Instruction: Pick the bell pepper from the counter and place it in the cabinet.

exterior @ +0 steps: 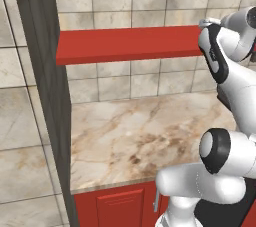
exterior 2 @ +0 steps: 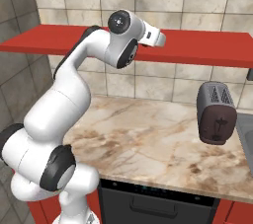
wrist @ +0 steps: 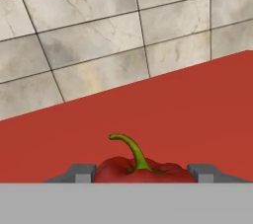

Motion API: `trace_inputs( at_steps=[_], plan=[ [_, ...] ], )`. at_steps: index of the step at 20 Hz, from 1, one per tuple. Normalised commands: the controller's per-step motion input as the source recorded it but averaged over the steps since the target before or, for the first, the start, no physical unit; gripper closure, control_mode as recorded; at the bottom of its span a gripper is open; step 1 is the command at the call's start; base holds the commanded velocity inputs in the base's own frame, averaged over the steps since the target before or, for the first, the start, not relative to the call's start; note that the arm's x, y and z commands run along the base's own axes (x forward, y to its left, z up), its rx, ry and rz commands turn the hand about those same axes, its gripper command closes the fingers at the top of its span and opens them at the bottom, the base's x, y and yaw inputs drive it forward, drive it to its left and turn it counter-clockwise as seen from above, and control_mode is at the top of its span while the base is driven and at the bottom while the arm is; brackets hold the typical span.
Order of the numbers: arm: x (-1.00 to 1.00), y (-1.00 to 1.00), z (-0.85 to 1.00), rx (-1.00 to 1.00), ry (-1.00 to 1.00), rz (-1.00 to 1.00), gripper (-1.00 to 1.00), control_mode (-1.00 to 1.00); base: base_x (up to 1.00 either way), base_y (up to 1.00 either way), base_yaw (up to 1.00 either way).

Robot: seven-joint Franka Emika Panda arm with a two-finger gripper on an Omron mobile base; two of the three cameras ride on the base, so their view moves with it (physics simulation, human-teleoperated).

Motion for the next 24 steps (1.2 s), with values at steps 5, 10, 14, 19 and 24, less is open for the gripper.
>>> trace_inputs(
  at_steps=[5, 10, 14, 19, 24],
  plan=[
    [0.36, 0.0, -0.01, 0.0, 0.0, 0.0, 1.0, -1.0, 0.0, 0.0, 0.0],
    [0.36, 0.0, 0.0, 0.0, 0.0, 0.0, 1.0, -1.0, 0.0, 0.0, 0.0],
    [0.34, 0.0, -0.01, 0.0, 0.0, 0.0, 1.0, -1.0, 0.0, 0.0, 0.0],
    [0.29, -0.01, -0.07, 0.0, 0.0, 0.0, -1.0, -1.0, 0.0, 0.0, 0.0],
    [0.04, -0.03, -0.06, 0.0, -0.05, 0.0, -1.0, -1.0, 0.0, 0.0, 0.0]
  ],
)
